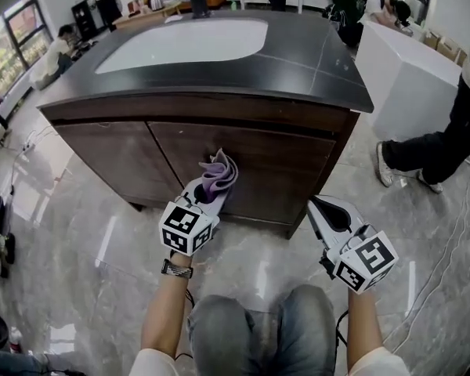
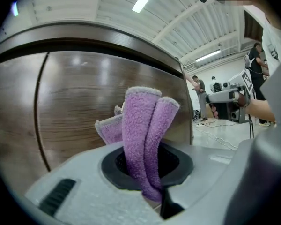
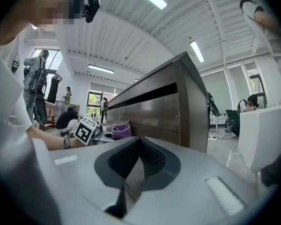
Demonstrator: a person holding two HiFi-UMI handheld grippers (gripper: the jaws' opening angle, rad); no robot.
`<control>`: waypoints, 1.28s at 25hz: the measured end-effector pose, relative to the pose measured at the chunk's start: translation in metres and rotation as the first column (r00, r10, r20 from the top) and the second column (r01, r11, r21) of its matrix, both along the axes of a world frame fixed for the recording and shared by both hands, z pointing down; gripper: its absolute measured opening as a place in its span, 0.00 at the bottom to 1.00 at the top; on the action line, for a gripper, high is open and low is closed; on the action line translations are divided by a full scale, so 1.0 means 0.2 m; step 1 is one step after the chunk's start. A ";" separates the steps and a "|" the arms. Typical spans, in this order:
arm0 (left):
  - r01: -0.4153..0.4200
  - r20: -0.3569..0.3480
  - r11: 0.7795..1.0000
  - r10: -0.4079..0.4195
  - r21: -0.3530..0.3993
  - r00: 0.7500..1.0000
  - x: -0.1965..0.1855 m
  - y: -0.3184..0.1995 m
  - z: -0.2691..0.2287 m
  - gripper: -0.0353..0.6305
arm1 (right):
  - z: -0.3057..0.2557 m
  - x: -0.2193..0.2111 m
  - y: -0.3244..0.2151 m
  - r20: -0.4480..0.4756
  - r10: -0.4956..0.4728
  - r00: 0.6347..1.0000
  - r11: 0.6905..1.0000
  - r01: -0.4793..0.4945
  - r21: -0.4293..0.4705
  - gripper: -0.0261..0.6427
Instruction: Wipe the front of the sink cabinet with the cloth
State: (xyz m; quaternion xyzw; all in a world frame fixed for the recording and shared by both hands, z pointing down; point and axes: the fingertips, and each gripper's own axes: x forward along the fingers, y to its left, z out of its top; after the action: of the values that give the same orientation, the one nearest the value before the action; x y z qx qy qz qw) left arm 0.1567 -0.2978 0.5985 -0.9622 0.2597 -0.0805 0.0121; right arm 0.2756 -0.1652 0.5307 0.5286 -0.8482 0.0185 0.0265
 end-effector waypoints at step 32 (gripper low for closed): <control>-0.108 0.006 0.987 0.109 -0.117 0.994 0.26 0.13 0.65 0.13 | 0.39 0.21 0.21 -0.043 0.080 0.996 0.994 -0.083 -0.078 0.05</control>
State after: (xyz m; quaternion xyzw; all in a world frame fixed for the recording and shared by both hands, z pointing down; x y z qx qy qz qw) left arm 0.2093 -0.2724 0.7283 -0.9735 0.2017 -0.1005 -0.0380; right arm 0.3172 -0.1241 0.6095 0.5616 -0.8239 0.0428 0.0635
